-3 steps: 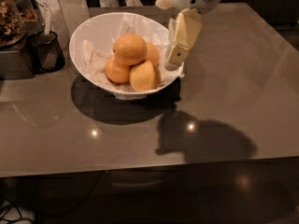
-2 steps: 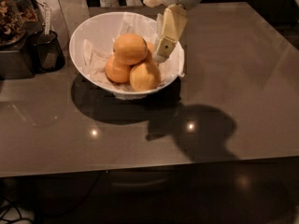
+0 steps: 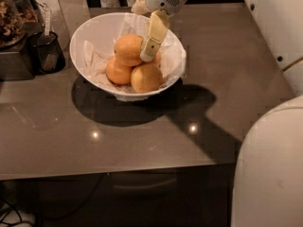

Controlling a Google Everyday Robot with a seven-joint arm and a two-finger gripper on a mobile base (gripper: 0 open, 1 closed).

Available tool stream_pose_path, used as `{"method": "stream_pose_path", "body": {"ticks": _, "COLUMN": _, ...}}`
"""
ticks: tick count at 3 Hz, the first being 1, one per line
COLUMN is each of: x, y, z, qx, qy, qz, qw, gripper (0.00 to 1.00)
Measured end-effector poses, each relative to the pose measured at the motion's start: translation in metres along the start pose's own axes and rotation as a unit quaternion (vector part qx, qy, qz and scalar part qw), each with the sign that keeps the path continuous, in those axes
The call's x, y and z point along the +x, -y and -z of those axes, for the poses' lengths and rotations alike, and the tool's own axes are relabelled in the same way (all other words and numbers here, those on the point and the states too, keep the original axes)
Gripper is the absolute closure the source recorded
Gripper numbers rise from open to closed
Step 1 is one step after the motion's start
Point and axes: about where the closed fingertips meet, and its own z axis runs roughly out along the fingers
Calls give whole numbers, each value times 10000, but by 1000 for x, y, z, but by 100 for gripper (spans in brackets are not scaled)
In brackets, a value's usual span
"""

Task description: Pick orange from white bowl

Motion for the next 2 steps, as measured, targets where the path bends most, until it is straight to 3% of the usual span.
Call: {"method": "stream_pose_path", "body": {"ticks": 2, "x": 19, "y": 6, "z": -40, "qx": -440, "qy": 178, "qz": -276, "qw": 9985, "gripper": 0}}
